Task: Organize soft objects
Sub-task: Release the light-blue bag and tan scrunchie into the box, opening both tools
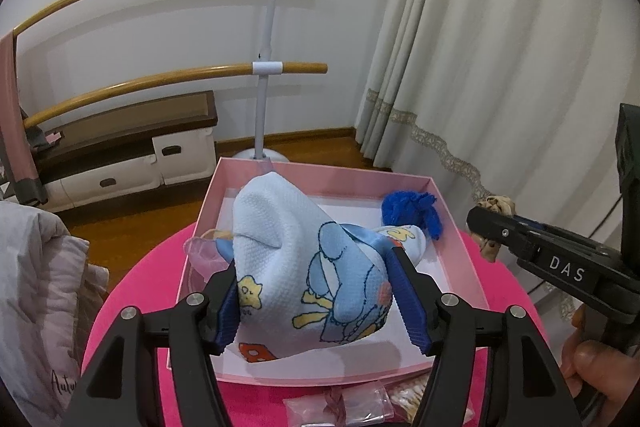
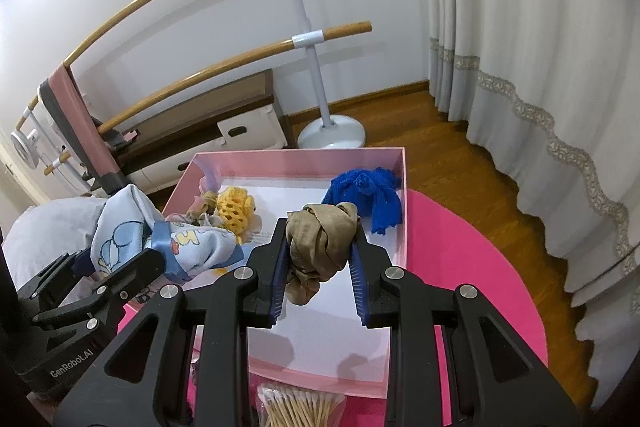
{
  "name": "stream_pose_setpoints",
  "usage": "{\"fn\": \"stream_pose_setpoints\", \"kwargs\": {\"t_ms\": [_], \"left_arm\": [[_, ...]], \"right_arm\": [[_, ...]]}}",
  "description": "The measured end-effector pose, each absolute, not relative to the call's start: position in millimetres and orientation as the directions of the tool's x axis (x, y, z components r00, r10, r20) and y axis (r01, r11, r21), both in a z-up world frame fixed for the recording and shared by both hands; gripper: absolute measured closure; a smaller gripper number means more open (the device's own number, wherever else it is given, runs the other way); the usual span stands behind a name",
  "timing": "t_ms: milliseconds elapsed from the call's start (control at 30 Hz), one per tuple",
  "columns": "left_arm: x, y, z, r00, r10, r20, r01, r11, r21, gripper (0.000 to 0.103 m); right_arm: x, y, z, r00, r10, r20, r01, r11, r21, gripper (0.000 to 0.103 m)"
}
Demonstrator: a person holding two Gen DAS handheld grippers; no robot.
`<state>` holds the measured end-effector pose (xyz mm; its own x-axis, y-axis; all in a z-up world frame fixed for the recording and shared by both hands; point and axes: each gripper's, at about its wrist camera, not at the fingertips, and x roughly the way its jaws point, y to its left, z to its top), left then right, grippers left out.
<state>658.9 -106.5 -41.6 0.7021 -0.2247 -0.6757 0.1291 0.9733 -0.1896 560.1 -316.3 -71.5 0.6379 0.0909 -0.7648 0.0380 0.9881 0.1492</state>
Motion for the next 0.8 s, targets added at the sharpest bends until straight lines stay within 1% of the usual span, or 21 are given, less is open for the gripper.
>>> {"fn": "stream_pose_setpoints", "kwargs": {"t_ms": [167,200,233,267,333,367,400,433,467,500,533,600,800], "left_arm": [[661.7,-111.7,-48.9,0.694,-0.198,-0.692,0.108,0.979,-0.172,0.037],[664.2,-113.7,-48.8,0.697,-0.19,-0.691,0.104,0.981,-0.166,0.034],[666.1,-115.6,-49.2,0.696,-0.188,-0.693,0.103,0.981,-0.162,0.024],[667.4,-116.1,-48.0,0.699,-0.176,-0.693,0.096,0.983,-0.154,0.017],[666.3,-116.8,-48.7,0.713,-0.158,-0.683,0.086,0.987,-0.139,0.014],[666.2,-116.3,-46.1,0.719,-0.153,-0.678,0.082,0.987,-0.136,0.01],[664.0,-116.6,-48.5,0.722,-0.151,-0.675,0.078,0.988,-0.137,0.008],[663.0,-115.3,-46.2,0.729,-0.144,-0.669,0.068,0.988,-0.138,0.003],[660.2,-114.4,-45.1,0.735,-0.138,-0.664,0.061,0.988,-0.139,0.002],[657.3,-114.8,-46.1,0.739,-0.136,-0.66,0.058,0.989,-0.139,0.002],[652.9,-111.7,-46.8,0.743,-0.135,-0.655,0.057,0.989,-0.138,0.001],[644.9,-107.2,-45.8,0.753,-0.125,-0.646,0.051,0.99,-0.131,0.001],[616.8,-102.5,-41.8,0.779,-0.074,-0.623,0.034,0.996,-0.076,0.0]], "right_arm": [[562.7,-316.8,-80.9,0.62,0.089,-0.78,0.051,0.987,0.153,0.077],[563.2,-317.2,-82.0,0.618,0.089,-0.781,0.053,0.987,0.154,0.076],[563.3,-317.7,-83.0,0.617,0.089,-0.782,0.056,0.986,0.157,0.074],[563.1,-318.4,-84.0,0.617,0.088,-0.782,0.06,0.986,0.158,0.074],[562.1,-318.3,-85.1,0.618,0.096,-0.781,0.057,0.984,0.166,0.069],[561.1,-318.6,-85.3,0.619,0.099,-0.779,0.056,0.984,0.169,0.059],[559.9,-318.7,-85.0,0.624,0.095,-0.775,0.061,0.984,0.169,0.044],[559.1,-319.8,-84.9,0.628,0.091,-0.773,0.064,0.984,0.168,0.037],[558.1,-320.8,-84.5,0.634,0.093,-0.768,0.066,0.983,0.173,0.022],[556.7,-321.6,-83.6,0.641,0.096,-0.762,0.069,0.981,0.181,0.013],[555.0,-322.2,-82.5,0.646,0.099,-0.757,0.071,0.98,0.188,0.01],[552.2,-323.2,-80.5,0.651,0.098,-0.753,0.076,0.978,0.193,0.0],[537.8,-322.1,-69.2,0.672,0.073,-0.737,0.091,0.98,0.18,0.0]]}}
